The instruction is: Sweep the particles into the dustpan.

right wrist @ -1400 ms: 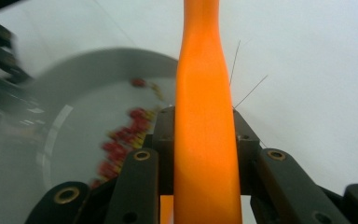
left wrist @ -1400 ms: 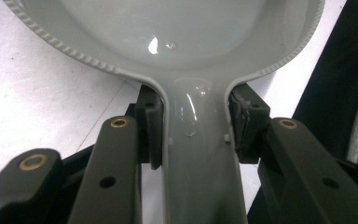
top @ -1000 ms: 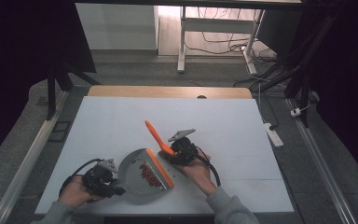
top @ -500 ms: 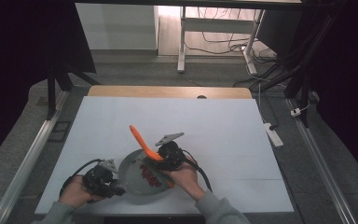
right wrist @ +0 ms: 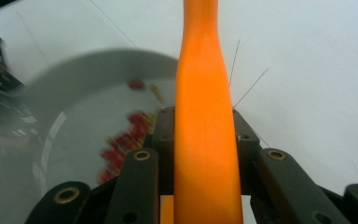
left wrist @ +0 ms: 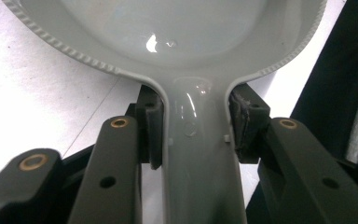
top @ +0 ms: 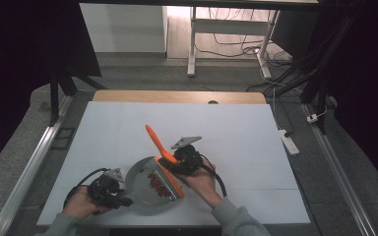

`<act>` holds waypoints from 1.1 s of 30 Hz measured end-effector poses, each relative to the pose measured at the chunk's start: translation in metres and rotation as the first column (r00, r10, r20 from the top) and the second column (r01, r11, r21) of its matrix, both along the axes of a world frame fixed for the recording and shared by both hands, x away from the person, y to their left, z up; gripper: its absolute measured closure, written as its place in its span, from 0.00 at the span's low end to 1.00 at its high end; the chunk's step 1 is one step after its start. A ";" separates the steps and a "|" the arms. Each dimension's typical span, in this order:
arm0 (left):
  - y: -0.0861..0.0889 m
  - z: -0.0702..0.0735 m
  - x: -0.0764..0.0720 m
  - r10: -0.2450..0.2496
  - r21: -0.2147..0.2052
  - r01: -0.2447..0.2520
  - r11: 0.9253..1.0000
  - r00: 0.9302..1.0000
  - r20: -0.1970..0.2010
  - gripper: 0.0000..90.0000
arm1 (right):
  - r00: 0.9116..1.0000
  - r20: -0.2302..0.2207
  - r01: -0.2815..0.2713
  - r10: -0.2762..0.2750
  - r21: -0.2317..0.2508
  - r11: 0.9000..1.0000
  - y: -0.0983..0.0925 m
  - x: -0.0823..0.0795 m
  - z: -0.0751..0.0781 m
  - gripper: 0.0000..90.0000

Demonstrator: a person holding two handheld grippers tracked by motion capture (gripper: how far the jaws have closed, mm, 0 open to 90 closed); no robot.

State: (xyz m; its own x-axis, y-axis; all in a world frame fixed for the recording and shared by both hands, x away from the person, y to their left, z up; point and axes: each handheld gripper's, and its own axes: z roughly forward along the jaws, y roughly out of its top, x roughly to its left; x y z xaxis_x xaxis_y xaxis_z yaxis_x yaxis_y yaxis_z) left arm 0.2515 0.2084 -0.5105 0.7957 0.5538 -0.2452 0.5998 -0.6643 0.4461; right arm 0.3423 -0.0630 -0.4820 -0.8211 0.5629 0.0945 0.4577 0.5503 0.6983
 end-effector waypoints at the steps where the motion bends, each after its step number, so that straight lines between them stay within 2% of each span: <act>1: 0.001 0.000 -0.001 -0.003 0.001 0.003 1.000 1.000 -0.001 0.68 | 1.000 -0.006 0.015 -0.015 -0.009 1.000 -0.007 0.000 -0.005 0.79; 7: 0.001 0.001 -0.001 -0.001 0.001 0.001 1.000 1.000 0.003 0.68 | 0.999 -0.007 0.035 -0.036 -0.040 0.999 -0.012 0.000 -0.012 0.79; 13: 0.002 0.000 -0.001 0.000 -0.001 0.000 1.000 1.000 0.002 0.68 | 0.999 -0.034 0.010 -0.011 -0.018 1.000 -0.003 -0.008 -0.015 0.79; 15: 0.002 0.000 -0.001 0.000 0.000 0.000 1.000 1.000 0.002 0.68 | 1.000 -0.025 0.001 -0.001 -0.012 1.000 0.002 -0.014 -0.015 0.79; 16: 0.002 0.000 -0.001 0.000 0.001 0.000 1.000 1.000 0.002 0.68 | 1.000 -0.026 -0.005 0.005 0.001 1.000 0.004 -0.016 -0.014 0.79; 18: 0.001 0.001 -0.001 -0.001 0.002 0.001 1.000 1.000 0.002 0.68 | 0.998 -0.059 -0.015 0.018 0.044 0.999 0.007 -0.019 -0.013 0.79; 20: 0.002 0.000 -0.001 0.001 0.000 -0.001 1.000 1.000 0.002 0.68 | 0.997 -0.072 -0.036 0.041 0.062 0.997 0.013 -0.021 -0.012 0.79; 22: 0.002 0.000 -0.001 0.000 -0.001 0.000 1.000 1.000 0.002 0.68 | 0.992 -0.105 -0.063 0.074 0.106 0.992 0.018 -0.022 -0.010 0.79; 23: 0.002 0.000 -0.001 0.000 -0.001 0.000 1.000 1.000 0.002 0.68 | 0.991 -0.104 -0.068 0.080 0.116 0.991 0.020 -0.023 -0.008 0.79; 26: 0.002 0.000 -0.001 0.000 -0.005 0.000 1.000 1.000 0.003 0.68 | 0.995 -0.062 -0.070 0.078 0.118 0.991 0.017 -0.023 0.002 0.79; 33: 0.001 -0.001 0.000 0.012 -0.015 -0.012 1.000 1.000 0.011 0.68 | 0.999 -0.042 -0.024 0.030 0.125 0.992 -0.005 -0.012 0.010 0.79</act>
State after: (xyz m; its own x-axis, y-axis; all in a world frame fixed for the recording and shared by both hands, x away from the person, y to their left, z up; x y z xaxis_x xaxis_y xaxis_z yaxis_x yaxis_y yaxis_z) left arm 0.2513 0.2093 -0.5116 0.7917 0.5598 -0.2447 0.6028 -0.6504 0.4622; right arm 0.3300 -0.0684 -0.4720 -0.8295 0.5222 0.1984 0.4752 0.4731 0.7418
